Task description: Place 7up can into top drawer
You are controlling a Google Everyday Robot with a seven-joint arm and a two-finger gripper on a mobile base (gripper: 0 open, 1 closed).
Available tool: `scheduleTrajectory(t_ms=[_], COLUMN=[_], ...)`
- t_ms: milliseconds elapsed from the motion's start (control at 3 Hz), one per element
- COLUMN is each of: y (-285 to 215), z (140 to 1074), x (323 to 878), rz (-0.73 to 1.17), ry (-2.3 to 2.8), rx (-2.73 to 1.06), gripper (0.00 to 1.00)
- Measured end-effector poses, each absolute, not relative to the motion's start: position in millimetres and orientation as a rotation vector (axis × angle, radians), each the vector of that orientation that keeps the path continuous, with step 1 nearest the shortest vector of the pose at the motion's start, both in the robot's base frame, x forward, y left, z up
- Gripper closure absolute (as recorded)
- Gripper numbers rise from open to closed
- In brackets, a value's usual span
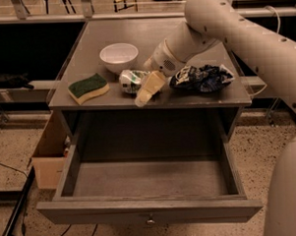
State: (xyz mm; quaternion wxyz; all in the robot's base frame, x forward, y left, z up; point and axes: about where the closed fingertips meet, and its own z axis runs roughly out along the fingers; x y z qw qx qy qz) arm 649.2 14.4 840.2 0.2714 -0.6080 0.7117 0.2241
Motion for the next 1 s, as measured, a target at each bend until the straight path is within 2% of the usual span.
scheduleTrajectory(t_ms=[333, 1000], y=[14.7, 14.8], z=[839.1, 839.1], x=[648.8, 648.8], rz=[0.605, 0.605], ry=[1.918, 1.918], rx=[-1.639, -1.639], gripper=[0.19, 0.66])
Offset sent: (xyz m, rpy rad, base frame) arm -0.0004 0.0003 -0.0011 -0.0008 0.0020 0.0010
